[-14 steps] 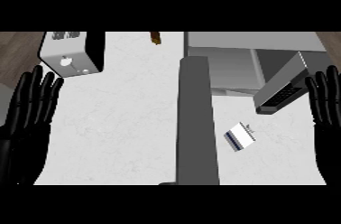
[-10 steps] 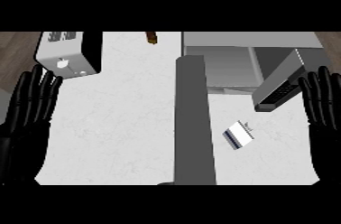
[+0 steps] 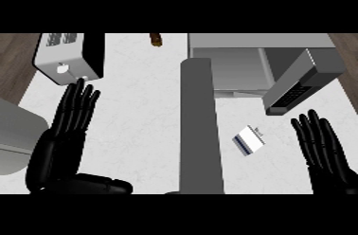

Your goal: Pick up the milk, place it into the microwave and close the microwave

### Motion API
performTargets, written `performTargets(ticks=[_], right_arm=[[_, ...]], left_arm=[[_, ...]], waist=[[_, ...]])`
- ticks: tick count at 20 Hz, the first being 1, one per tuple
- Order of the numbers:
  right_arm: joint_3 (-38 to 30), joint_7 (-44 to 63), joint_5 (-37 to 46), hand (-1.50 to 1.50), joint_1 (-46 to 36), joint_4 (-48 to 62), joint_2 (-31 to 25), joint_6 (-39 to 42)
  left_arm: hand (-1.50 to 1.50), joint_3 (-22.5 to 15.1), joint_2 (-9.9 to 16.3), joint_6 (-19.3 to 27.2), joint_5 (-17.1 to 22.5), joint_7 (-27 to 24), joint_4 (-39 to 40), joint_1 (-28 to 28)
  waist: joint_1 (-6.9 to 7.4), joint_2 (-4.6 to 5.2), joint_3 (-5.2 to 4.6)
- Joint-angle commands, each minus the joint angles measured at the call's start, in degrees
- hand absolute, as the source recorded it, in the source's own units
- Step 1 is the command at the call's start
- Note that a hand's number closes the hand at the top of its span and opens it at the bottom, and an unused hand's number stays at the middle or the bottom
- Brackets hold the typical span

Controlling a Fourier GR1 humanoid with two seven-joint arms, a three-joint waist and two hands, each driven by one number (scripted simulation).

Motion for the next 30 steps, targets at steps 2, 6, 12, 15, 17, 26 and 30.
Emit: performTargets(ticks=[2, 6, 12, 15, 17, 26, 30], right_arm=[[1.0, -8.3, -1.1, -1.50, 10.3, 0.5, -0.6, 3.5], [-0.1, -14.9, -0.8, -1.50, 16.4, 4.1, -1.9, 5.3], [-0.6, -21.6, 3.9, -1.50, 11.7, 16.2, 0.0, 3.2], [-0.4, -22.6, 3.9, -1.50, 13.3, 14.7, 0.2, 2.8], [-6.5, -23.3, 1.7, -1.50, 3.6, 23.8, -0.4, 2.2], [-7.3, -34.7, 5.6, -1.50, -0.1, 40.0, 1.3, -1.1], [-6.9, -30.3, 6.5, -1.50, -4.9, 42.3, 2.4, -3.3]], left_arm=[[-1.50, -7.8, -1.0, 4.7, -2.0, -5.0, 3.3, 3.4], [-1.50, -9.8, -1.0, 6.9, -2.7, -4.7, 3.7, 2.9], [-1.50, -16.2, -1.0, 13.8, -4.0, -11.2, 9.8, 1.9], [-1.50, -17.7, 0.1, 8.9, -3.5, -18.7, 5.6, 14.7], [-1.50, -17.2, -0.3, 10.2, -3.4, -16.0, 6.7, 12.1], [-1.50, -19.1, 1.1, 12.1, -2.4, -11.3, 3.1, 10.7], [-1.50, -20.5, 1.7, 11.2, -1.6, -14.7, 5.5, 12.9]], waist=[[-0.17, -0.02, 0.04], [-0.23, -0.03, 0.05], [-0.03, 0.08, 0.04], [0.32, -0.01, 0.01], [0.56, 0.08, 0.04], [0.41, 0.06, 0.04], [0.41, 0.06, 0.02]])
